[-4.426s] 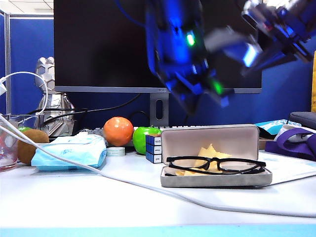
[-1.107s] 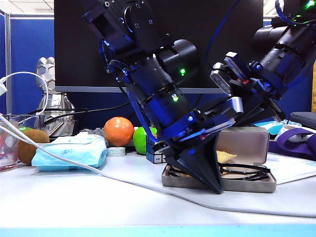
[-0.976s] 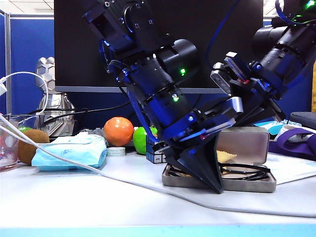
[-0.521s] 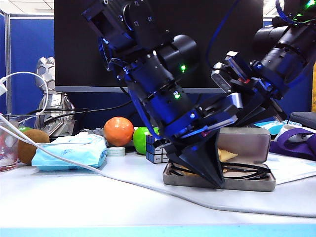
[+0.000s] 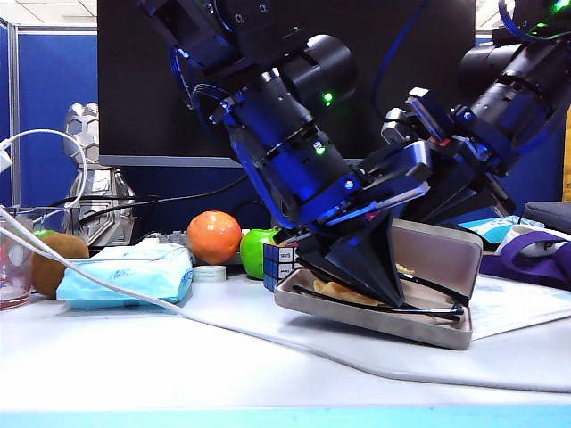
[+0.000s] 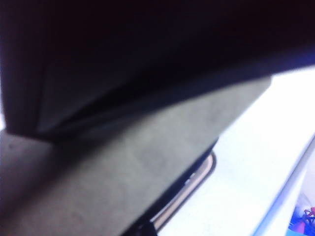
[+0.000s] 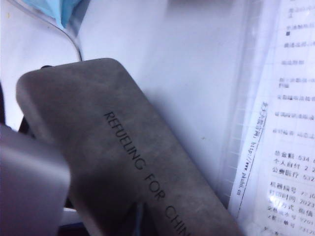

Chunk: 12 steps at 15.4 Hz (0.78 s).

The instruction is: Pick up the glasses, fold the temples of the glasses, place the glasses into the glasses case, and finally close the glasses case.

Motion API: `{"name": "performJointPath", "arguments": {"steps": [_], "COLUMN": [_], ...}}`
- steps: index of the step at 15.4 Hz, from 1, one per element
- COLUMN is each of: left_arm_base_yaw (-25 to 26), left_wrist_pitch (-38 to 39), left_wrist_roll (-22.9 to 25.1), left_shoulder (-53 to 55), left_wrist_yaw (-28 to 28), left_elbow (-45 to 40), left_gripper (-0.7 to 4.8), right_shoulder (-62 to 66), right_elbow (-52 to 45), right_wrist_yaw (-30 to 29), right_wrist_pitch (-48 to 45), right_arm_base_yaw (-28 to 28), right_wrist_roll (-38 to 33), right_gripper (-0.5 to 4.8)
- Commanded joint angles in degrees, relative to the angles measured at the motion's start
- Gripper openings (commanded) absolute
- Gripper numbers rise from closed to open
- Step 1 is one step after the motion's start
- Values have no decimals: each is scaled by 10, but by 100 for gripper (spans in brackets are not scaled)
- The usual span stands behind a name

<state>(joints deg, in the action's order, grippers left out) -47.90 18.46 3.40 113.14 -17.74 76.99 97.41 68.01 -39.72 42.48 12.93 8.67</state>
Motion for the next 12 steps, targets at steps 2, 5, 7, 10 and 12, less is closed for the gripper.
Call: {"name": "performJointPath", "arguments": {"steps": [2,5,7,10,12], "left_arm_base_yaw": [1,1,1,1,1], "left_wrist_pitch": [-21,57,74,93,122], "left_wrist_roll": [6,7,6,6,6], "left_shoulder": [-9,-27,-42,-51,-50], "left_wrist_yaw": [10,10,10,3,7], "left_elbow": [8,8,8,8,8], "left_gripper": [-5,-5,-5,-5,-5], "right_shoulder": [4,4,4,4,4], "right_elbow": [-6,-6,-6,-6,-6], "right_wrist_yaw": [-3,-3,-5,-5,-5], "right_wrist_pitch": [35,26,27,26,23], "right_arm_base_yaw": [5,5,5,5,5], "right_wrist_roll": [4,4,4,4,4], "right_gripper": [-5,-5,-5,-5,-5]}}
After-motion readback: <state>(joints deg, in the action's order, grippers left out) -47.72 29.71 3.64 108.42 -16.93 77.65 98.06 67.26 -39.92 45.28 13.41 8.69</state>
